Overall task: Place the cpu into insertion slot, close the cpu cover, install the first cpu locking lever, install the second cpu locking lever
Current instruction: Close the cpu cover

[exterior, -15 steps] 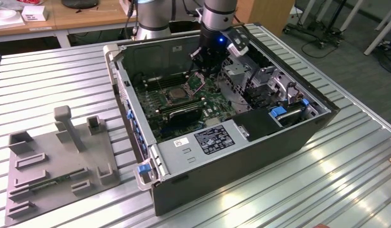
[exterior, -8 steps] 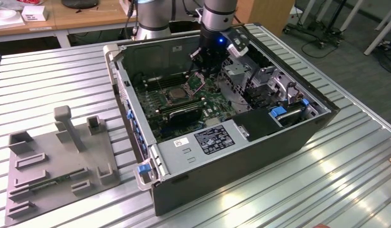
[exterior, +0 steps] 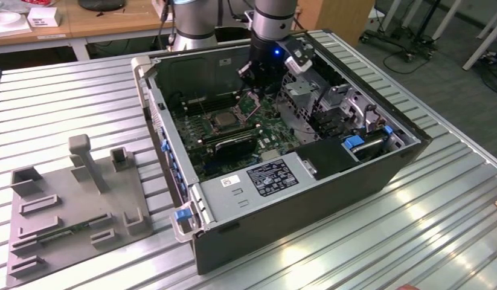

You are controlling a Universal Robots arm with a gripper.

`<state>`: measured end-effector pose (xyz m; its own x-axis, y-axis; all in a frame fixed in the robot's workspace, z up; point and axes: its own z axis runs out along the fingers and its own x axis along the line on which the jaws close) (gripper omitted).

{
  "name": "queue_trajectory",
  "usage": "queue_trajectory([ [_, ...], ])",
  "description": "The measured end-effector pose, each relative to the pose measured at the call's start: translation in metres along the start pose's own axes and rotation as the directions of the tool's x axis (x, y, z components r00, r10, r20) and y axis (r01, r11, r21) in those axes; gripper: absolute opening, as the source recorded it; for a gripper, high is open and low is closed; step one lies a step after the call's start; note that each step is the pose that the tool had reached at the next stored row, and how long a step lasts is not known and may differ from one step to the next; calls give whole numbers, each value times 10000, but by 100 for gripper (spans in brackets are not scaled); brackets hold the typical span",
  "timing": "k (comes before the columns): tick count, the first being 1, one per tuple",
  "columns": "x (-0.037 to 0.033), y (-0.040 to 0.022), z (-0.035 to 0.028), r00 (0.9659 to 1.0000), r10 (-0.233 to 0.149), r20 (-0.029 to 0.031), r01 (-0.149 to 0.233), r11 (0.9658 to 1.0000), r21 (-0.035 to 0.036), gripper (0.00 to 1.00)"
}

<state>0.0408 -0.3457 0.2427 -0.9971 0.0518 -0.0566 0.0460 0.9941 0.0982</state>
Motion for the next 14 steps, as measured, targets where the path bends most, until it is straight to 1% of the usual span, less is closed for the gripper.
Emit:
queue_trajectory([
  [1, 17, -1, -1, 10000, -3, 23, 3, 10000, 1, 10],
  [3, 72, -4, -2, 9999, -11, 109, 11, 10000, -1, 10],
  [6, 186, -11, -8, 9995, -34, 319, 34, 10000, 0, 10],
  [7, 232, -8, 4, 9992, -30, 387, 32, 10000, -52, 10],
  [8, 271, -12, 2, 9989, -38, 469, 39, 10000, -35, 10],
  [9, 311, -15, 3, 9985, -48, 539, 50, 10000, -42, 10],
  [10, 345, -17, -1, 9982, -52, 590, 54, 10000, -31, 10],
  [11, 367, -18, -2, 9980, -59, 629, 61, 10000, -29, 10],
  [12, 380, -19, -2, 9979, -60, 649, 62, 10000, -32, 10],
  [14, 389, -19, -3, 9978, -62, 660, 64, 10000, -32, 10],
])
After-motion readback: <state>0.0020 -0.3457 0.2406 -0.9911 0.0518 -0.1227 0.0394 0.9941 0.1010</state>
